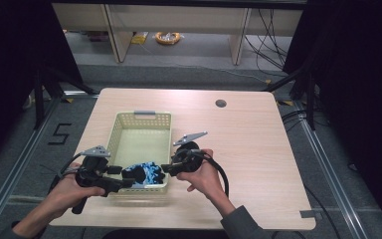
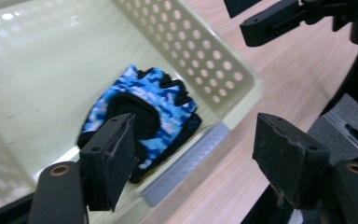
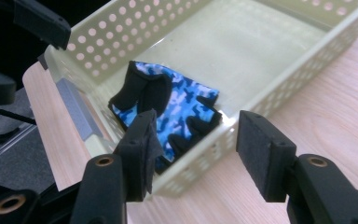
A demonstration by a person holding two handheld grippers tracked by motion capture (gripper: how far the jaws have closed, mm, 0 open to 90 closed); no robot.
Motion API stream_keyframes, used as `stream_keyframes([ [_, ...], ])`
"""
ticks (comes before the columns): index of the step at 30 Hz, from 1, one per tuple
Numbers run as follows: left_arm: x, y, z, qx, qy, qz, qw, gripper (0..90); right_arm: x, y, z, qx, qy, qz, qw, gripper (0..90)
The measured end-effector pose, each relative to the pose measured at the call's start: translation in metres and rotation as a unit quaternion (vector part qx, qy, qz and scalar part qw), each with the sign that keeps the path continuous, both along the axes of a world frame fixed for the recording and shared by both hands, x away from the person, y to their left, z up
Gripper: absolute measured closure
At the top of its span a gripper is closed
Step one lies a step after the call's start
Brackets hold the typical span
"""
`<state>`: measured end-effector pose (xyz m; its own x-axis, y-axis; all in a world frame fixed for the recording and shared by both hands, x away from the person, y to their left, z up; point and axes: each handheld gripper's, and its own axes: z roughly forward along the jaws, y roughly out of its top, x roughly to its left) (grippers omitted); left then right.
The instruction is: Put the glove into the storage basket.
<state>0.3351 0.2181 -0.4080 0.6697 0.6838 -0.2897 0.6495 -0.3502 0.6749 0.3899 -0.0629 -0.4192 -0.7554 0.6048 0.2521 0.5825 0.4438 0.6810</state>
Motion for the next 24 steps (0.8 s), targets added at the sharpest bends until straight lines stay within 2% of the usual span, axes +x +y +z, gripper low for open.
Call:
stream_keyframes([
  [1, -0.003, -0.005, -0.002, -0.001, -0.002, -0.002, 1.0, 28.1, -0.001, -0.005, 0.001, 0.001, -0.008, -0.003, 1.0, 47.7],
  [3, -0.004, -0.007, -0.003, -0.001, -0.003, -0.006, 1.0, 28.0, -0.002, -0.007, 0.001, 0.008, -0.007, -0.006, 0.9999, 47.7],
  [7, -0.009, -0.016, -0.006, -0.002, -0.007, -0.017, 0.9998, 28.1, -0.006, -0.017, 0.003, 0.006, -0.017, -0.007, 0.9998, 46.9],
  [12, -0.014, -0.025, -0.01, -0.009, -0.006, -0.032, 0.9994, 27.8, -0.014, -0.031, 0.001, 0.026, -0.02, -0.008, 0.9994, 45.8],
  [15, -0.015, -0.028, -0.011, -0.01, -0.011, -0.034, 0.9993, 27.5, -0.016, -0.036, 0.002, 0.028, -0.017, -0.009, 0.9994, 45.4],
  [16, -0.016, -0.029, -0.011, -0.014, -0.01, -0.036, 0.9992, 27.1, -0.019, -0.041, 0.002, 0.03, -0.022, -0.016, 0.9992, 45.1],
  [18, -0.016, -0.03, -0.009, -0.017, -0.02, -0.032, 0.9992, 26.9, -0.02, -0.046, 0.001, 0.038, -0.022, -0.013, 0.999, 44.7],
  [21, -0.016, -0.032, -0.009, -0.024, -0.021, -0.036, 0.9989, 26.7, -0.024, -0.053, 0.0, 0.042, -0.027, -0.019, 0.9986, 44.1],
  [23, -0.017, -0.034, -0.01, -0.029, -0.021, -0.04, 0.9986, 26.6, -0.026, -0.056, 0.0, 0.047, -0.02, -0.025, 0.9984, 43.7],
  [24, -0.018, -0.035, -0.01, -0.031, -0.021, -0.034, 0.9987, 26.6, -0.026, -0.059, 0.0, 0.046, -0.028, -0.024, 0.9983, 43.6],
])
